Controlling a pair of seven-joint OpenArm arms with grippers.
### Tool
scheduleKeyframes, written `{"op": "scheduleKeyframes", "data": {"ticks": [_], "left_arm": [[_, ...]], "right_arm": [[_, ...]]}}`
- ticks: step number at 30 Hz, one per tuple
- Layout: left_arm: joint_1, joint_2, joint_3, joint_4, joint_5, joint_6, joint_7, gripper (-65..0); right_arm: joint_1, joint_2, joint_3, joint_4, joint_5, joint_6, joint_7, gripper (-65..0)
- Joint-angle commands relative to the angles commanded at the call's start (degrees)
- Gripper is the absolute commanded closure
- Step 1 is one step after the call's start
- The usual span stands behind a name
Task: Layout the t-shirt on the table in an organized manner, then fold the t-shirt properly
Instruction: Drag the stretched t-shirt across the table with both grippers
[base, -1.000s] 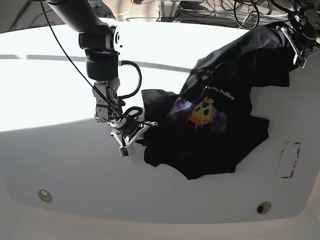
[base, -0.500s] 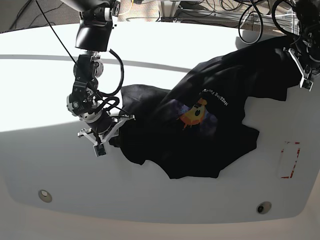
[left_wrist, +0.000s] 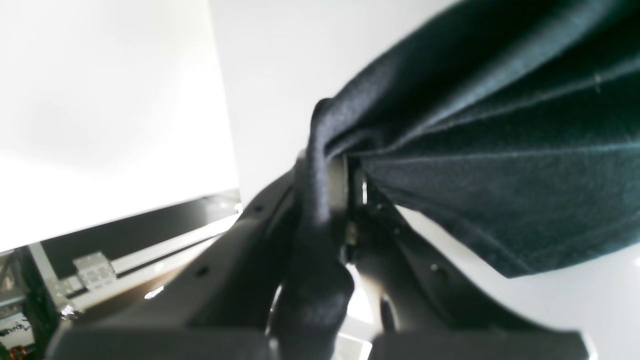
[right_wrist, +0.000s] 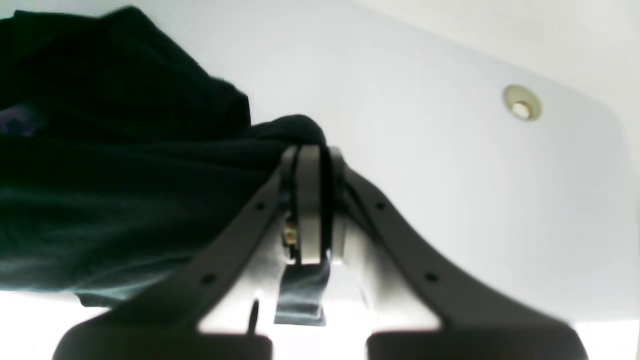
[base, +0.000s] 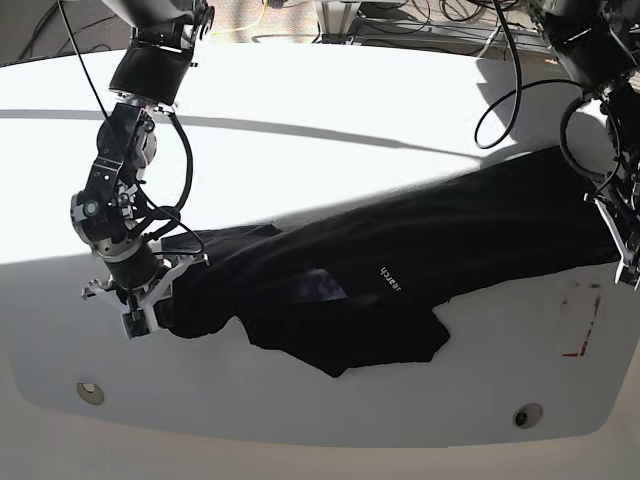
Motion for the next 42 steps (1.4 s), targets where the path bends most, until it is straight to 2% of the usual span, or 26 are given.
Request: {"op": "scheduleKeyframes", "data": {"ticks": [6, 11, 16, 27, 31, 35, 42], "left_arm": [[-10.29, 0.09, 4.75, 0.0, 0.0, 0.0, 4.31, -0.3], [-18.81, 0.44, 9.41, 0.0, 0.0, 0.0, 6.77, -0.3], [-25.58, 1.32, 11.52, 0.0, -0.09, 0.0, 7.21, -0.3], [-38.51, 2.55, 16.79, -1.58, 0.0, 0.0, 7.38, -0.3], [-39.82, 2.55, 17.41, -1.14, -0.18, 0.0, 7.47, -0.3], [-39.65, 2.55, 17.41, 0.53, -0.53, 0.0, 9.76, -0.4], [-34.55, 2.64, 17.41, 2.2, -0.62, 0.0, 9.8, -0.4]], "right_arm": [[6.07, 1.14, 0.0, 0.18, 0.0, 0.18, -1.93, 0.0], [12.13, 3.08, -0.09, 0.26, -0.09, 2.55, -3.34, 0.0], [18.9, 4.13, -0.09, 0.62, -0.09, 3.34, -6.68, 0.0], [30.77, 7.47, -0.26, -1.76, -0.44, 3.87, -8.62, 0.0], [33.41, 8.62, -0.26, -0.35, -0.18, 3.87, -12.13, 0.0], [33.14, 9.85, -0.09, 4.22, -0.09, 3.96, -14.24, 0.0], [26.29, 9.67, -0.09, 12.48, -0.09, 3.96, -15.3, 0.0]]}}
